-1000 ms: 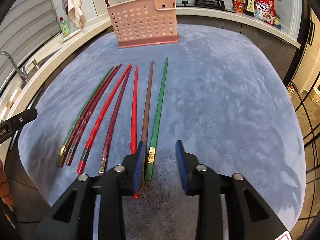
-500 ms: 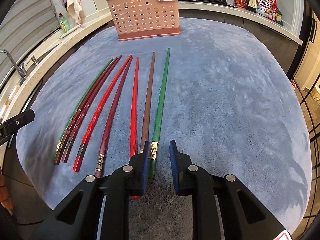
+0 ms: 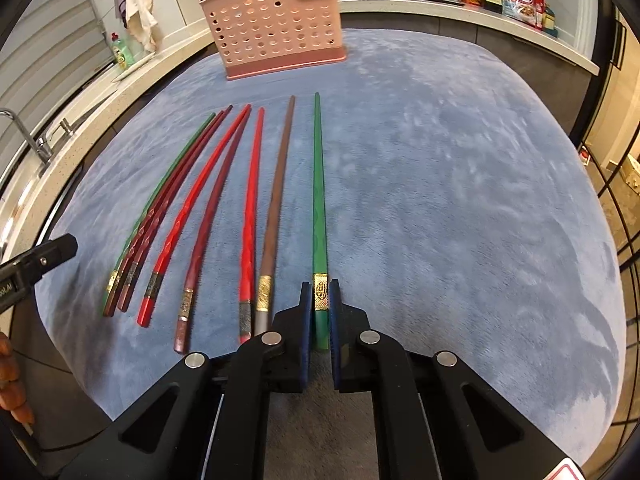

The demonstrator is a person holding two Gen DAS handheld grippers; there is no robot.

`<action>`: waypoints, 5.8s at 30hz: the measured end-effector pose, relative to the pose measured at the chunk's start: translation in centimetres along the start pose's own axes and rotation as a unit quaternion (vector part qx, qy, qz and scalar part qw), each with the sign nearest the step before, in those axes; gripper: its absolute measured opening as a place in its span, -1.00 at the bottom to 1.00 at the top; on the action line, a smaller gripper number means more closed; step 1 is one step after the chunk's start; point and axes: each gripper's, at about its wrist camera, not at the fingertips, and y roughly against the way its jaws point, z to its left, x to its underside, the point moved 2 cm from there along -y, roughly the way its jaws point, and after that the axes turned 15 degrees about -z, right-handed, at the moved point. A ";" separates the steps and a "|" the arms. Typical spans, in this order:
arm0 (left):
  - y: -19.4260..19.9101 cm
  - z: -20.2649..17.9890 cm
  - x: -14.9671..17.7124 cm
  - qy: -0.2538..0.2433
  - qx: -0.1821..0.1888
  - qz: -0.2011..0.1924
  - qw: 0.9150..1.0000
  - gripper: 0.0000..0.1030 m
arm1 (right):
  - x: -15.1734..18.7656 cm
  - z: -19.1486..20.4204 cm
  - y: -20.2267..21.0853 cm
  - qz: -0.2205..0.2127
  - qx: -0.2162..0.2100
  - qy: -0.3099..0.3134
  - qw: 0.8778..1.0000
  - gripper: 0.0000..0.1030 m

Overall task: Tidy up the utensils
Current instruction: 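Grasp a green chopstick with the right tool while the left tool grasps another green chopstick, then lift and carry the green chopsticks in both tools over the pink holder, then lower the green chopsticks into the pink holder and open both tools, then move both tools back down toward the remaining chopsticks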

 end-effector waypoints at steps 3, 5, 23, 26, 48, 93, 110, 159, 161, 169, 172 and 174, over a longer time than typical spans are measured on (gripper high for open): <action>-0.3 -0.5 0.6 0.003 0.011 0.012 1.000 0.17 | 0.4 -0.4 0.4 0.003 0.001 -0.004 1.000 -0.87; -0.7 -0.8 1.0 -0.001 0.011 0.018 1.000 0.17 | 0.7 -0.5 0.5 0.005 0.001 -0.006 1.000 -0.87; -2.4 -0.5 2.5 -0.013 -0.008 0.039 0.999 0.20 | 0.9 -0.6 0.6 0.006 0.000 -0.006 1.000 -0.87; -2.4 -0.7 2.5 -0.014 -0.005 0.042 0.999 0.19 | 0.9 -0.6 0.6 0.006 0.000 -0.006 1.000 -0.87; -2.4 -0.9 2.5 -0.026 0.005 0.041 0.999 -0.77 | 1.0 -0.7 1.0 0.004 -0.007 -0.010 1.000 -0.87; 3.1 0.8 -22.7 0.028 0.015 -0.165 0.986 -0.87 | -23.4 -4.9 8.4 -0.221 -0.050 -0.065 0.972 -0.87; 5.2 -5.1 -38.0 0.025 0.055 -0.318 0.946 -0.87 | -39.7 -0.9 7.7 -0.342 -0.094 -0.068 0.932 -0.87; 1.8 -2.7 -22.6 -0.020 -0.025 -0.202 0.979 0.26 | -22.5 -0.2 5.0 -0.199 -0.079 -0.029 0.976 -0.34; 2.0 -2.6 -20.4 -0.020 -0.024 -0.187 0.982 0.26 | -20.1 -0.2 5.2 -0.180 -0.076 -0.026 0.980 -0.34; 1.6 -2.1 -13.3 -0.021 -0.023 -0.131 0.991 0.26 | -10.3 0.2 4.4 -0.107 -0.051 -0.010 0.993 -0.34; 1.4 -1.7 -11.0 -0.015 -0.020 -0.109 0.994 0.26 | -7.8 0.4 3.9 -0.088 -0.043 -0.003 0.995 -0.34; 1.3 -1.6 -9.8 -0.016 -0.020 -0.099 0.995 0.26 | -6.1 0.5 3.5 -0.073 -0.042 -0.003 0.996 -0.34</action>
